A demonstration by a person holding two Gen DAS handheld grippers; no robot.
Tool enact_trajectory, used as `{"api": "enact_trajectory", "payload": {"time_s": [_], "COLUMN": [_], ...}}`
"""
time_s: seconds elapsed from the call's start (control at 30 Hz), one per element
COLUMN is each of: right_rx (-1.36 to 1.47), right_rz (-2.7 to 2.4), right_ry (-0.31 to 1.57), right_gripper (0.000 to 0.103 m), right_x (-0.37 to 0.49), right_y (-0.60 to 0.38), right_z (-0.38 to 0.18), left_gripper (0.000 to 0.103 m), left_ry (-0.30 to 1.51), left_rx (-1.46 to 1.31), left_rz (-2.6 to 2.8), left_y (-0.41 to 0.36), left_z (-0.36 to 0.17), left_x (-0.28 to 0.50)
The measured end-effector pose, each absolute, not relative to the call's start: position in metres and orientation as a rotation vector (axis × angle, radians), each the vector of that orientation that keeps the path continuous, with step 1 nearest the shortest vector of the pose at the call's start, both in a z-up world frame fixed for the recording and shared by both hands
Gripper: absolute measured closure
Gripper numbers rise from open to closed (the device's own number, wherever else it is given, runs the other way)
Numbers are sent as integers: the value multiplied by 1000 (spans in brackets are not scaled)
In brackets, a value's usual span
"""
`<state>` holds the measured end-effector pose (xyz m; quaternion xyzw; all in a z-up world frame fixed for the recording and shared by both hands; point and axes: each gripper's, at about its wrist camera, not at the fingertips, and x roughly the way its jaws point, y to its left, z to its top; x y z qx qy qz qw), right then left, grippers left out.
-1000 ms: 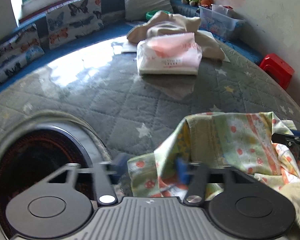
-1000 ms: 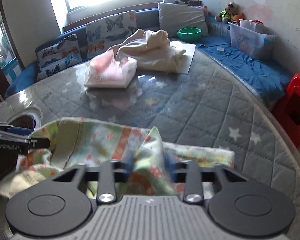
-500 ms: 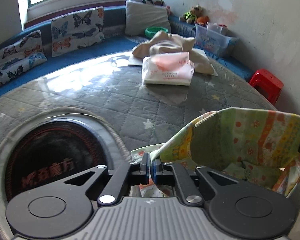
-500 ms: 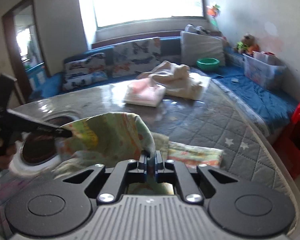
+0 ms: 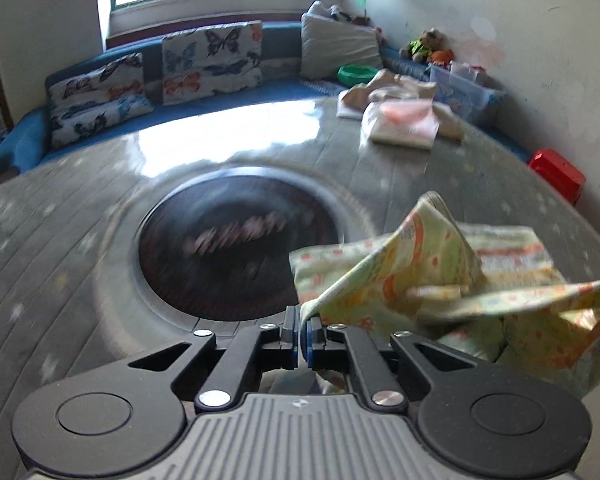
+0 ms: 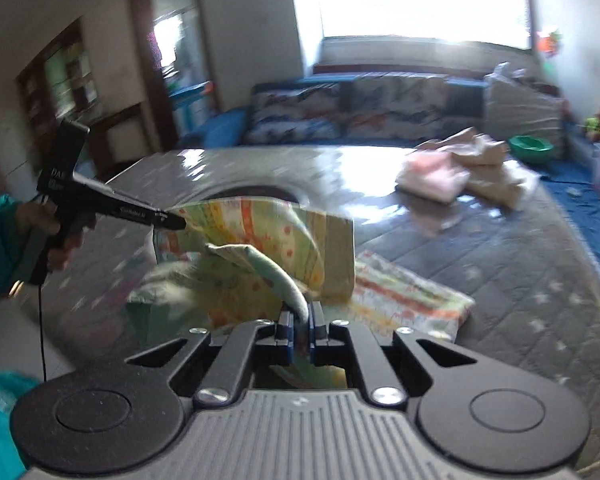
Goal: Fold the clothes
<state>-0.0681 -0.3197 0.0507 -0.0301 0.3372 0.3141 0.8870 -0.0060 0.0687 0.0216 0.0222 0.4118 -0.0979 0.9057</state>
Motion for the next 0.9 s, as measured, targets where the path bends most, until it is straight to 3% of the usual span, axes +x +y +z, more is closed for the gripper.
{"api": "enact_trajectory", "payload": {"time_s": [0.03,0.17,0.23,0.43,0.5,0.9], "right_rx": [-60,-31,-30,-100,-121,-135], "right_rz": [674,729,713,519,472,321], "right_ry": [706,696,682,749,781,918], "right_gripper": [89,84,75,68,68,65], "right_x": [-71,-75,-75,-40,-27,42], "right_y": [-318,-319,-319,-313,-311,-316], "right_z": [50,58,61,38,25,-31], "left_gripper": [99,94,91,76,59,59], "left_ry": [862,935,956,872,849,991], "left_rx": [50,50,47,-6,-34,-26], "left_rz": [-199,-213,-215,-161,-144,-151], "left_y": [75,94,100,117,121,93], "left_z": [19,6,2,24,30,-29], "left_x": [-16,-43,-52,-43,-31,62]}}
